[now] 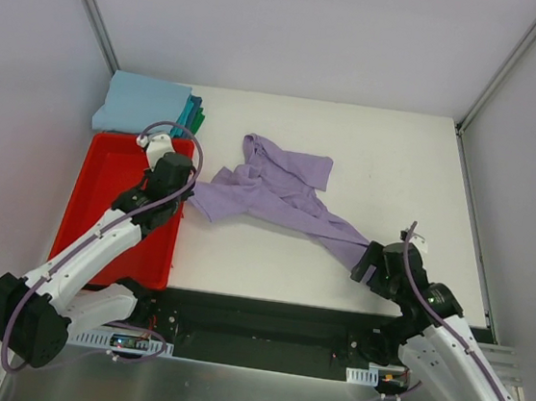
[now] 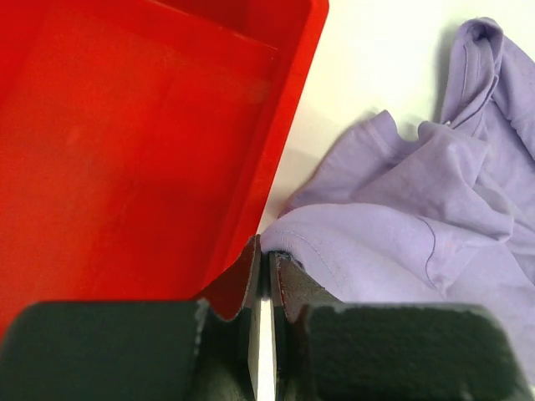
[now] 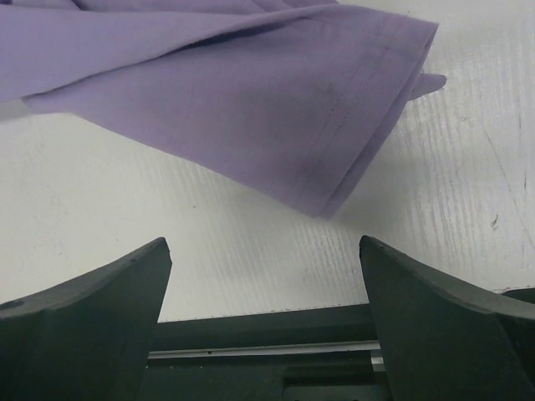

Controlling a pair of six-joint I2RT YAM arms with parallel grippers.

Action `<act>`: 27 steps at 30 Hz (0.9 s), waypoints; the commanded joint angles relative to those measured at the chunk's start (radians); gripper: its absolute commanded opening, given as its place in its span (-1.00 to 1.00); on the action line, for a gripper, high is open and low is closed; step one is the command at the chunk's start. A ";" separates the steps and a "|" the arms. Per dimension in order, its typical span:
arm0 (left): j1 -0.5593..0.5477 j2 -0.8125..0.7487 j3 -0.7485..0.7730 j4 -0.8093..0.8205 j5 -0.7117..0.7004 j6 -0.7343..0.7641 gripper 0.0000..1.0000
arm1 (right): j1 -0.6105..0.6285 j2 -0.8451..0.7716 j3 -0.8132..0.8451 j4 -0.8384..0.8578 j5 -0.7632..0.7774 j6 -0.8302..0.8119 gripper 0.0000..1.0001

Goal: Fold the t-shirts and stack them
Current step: Flatten out the tshirt

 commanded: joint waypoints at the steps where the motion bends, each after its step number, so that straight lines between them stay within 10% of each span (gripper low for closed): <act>1: 0.003 0.014 -0.008 0.020 0.027 -0.004 -1.00 | 0.001 0.041 -0.010 0.036 -0.019 0.033 0.95; 18: 0.037 0.025 -0.028 0.015 -0.020 -0.039 -1.00 | -0.205 0.056 0.102 0.034 0.192 -0.063 0.93; 27: 0.039 0.060 -0.022 0.028 0.001 -0.036 -1.00 | -0.379 0.294 0.109 0.160 -0.050 -0.120 0.93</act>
